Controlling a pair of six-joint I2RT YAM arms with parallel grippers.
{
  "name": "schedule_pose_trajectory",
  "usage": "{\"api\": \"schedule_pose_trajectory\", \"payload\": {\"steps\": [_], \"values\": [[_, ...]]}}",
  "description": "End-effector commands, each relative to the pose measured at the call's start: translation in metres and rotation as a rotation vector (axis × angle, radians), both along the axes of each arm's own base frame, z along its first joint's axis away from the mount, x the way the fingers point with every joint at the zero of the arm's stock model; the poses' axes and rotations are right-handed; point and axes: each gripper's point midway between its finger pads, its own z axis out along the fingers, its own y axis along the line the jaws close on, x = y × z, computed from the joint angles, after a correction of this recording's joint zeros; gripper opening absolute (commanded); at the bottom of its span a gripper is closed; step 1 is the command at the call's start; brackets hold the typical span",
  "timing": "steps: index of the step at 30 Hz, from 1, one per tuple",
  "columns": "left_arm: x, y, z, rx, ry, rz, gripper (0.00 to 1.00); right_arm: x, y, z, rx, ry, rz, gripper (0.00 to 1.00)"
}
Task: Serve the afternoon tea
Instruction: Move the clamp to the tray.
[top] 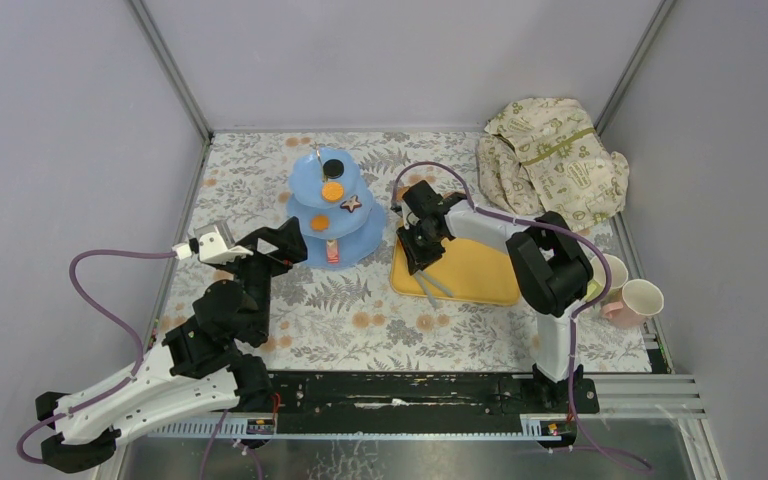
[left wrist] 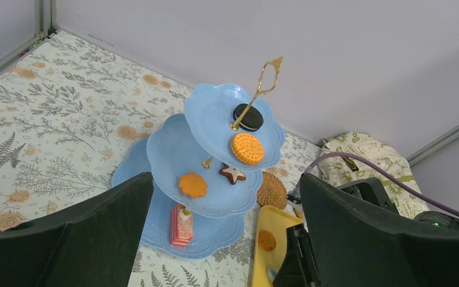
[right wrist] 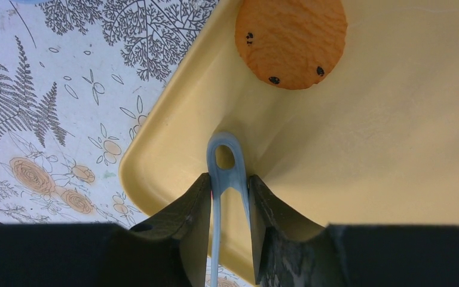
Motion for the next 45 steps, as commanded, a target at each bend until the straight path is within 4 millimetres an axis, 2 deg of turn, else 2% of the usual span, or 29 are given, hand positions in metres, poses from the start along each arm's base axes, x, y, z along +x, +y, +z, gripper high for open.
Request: {"api": "schedule_pose_trajectory", "payload": {"steps": [1, 15, 21, 24, 28, 31, 35, 40, 45], "values": [[0.002, 0.004, 0.001, -0.026, -0.008, 0.034, 1.0, 0.003, -0.007, 0.004, -0.019, -0.017, -0.017, 0.28], [0.002, 0.004, 0.0, -0.025, -0.007, 0.038, 1.0, 0.03, -0.01, 0.052, -0.015, -0.158, -0.11, 0.23], [0.003, 0.003, 0.0, -0.024, -0.007, 0.039, 1.0, 0.041, -0.02, 0.072, -0.035, -0.217, -0.21, 0.21], [0.002, 0.003, 0.001, -0.027, -0.009, 0.035, 1.0, 0.045, -0.028, 0.077, -0.046, -0.228, -0.288, 0.15], [0.002, 0.004, 0.002, -0.032, -0.011, 0.032, 1.0, 0.05, -0.042, 0.079, -0.054, -0.248, -0.437, 0.12], [0.001, 0.004, 0.001, -0.032, -0.011, 0.029, 1.0, 0.056, -0.056, 0.078, -0.043, -0.261, -0.625, 0.1], [0.001, 0.003, 0.0, -0.032, -0.009, 0.027, 1.0, 0.063, -0.07, 0.075, -0.018, -0.257, -0.873, 0.01], [0.002, 0.003, -0.002, -0.027, -0.003, 0.028, 1.0, 0.069, -0.081, 0.07, 0.0, -0.257, -1.102, 0.06], [0.003, 0.0, -0.005, -0.021, 0.003, 0.027, 1.0, 0.073, -0.091, 0.062, 0.031, -0.257, -1.301, 0.07]]}}
